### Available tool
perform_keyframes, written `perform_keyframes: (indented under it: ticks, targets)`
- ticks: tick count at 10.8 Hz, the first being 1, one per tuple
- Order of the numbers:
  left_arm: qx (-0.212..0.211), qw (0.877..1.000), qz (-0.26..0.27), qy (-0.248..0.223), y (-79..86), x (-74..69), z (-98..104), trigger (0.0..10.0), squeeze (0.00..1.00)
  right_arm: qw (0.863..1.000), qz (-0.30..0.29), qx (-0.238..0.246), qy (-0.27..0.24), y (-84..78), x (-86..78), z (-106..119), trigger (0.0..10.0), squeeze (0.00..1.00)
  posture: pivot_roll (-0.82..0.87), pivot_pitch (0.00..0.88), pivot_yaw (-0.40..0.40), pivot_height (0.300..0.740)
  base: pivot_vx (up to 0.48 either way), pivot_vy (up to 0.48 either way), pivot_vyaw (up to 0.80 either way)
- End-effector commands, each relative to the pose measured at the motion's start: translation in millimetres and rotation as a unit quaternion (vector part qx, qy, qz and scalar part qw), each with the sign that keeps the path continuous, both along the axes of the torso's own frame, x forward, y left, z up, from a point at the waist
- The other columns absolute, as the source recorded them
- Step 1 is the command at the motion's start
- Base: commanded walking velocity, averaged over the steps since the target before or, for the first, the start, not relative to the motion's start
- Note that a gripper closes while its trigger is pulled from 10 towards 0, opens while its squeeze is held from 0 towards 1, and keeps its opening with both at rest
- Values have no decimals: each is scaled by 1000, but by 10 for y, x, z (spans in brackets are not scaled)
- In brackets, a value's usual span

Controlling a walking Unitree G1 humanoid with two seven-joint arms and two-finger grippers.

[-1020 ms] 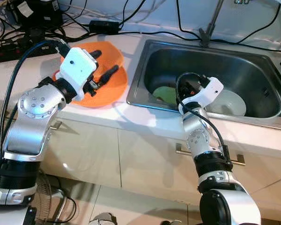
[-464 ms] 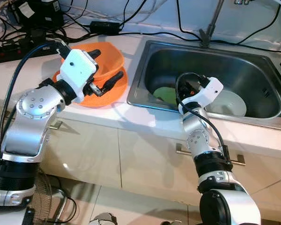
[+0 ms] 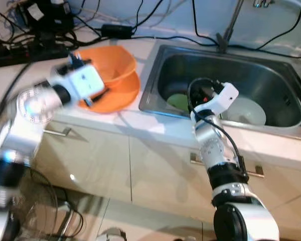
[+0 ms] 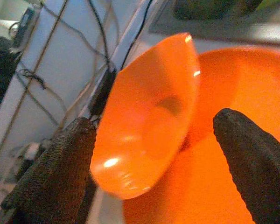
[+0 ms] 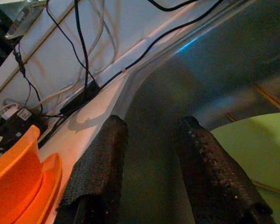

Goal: Kitchen organization

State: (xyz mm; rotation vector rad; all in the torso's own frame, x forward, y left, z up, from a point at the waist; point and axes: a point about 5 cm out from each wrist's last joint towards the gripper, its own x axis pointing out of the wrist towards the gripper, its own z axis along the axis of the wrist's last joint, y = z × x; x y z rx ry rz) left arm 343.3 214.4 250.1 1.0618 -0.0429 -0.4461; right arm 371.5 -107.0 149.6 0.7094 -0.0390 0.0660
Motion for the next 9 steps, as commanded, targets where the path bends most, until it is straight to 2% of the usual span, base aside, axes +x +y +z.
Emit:
perform_keyframes:
  ticks: [1, 3, 5, 7, 9]
  targets:
    - [21, 1000, -5, -4, -27, 33, -6, 10000, 0, 1000, 2, 3, 5, 5, -5, -21, 10000, 0, 133, 12, -21, 740, 0, 0, 0]
    - [60, 998, -9, 0, -48, 95, 26, 10000, 0, 1000, -1, 3, 4, -15, 0, -12, 10000, 0, 131, 21, -21, 740, 0, 0, 0]
    - [82, 996, -16, 26, -35, 163, 44, 10000, 0, 1000, -1, 4, 4, -16, 6, -5, 10000, 0, 129, 28, -19, 740, 0, 0, 0]
    - [115, 992, 3, 43, 19, 256, -27, 10000, 0, 1000, -1, 5, 4, -12, 4, -5, 10000, 0, 129, 34, -18, 740, 0, 0, 0]
    - [122, 991, 5, 56, 8, 319, -76, 10000, 0, 1000, -2, 6, 4, -9, 3, 0, 10000, 0, 124, 38, -17, 740, 0, 0, 0]
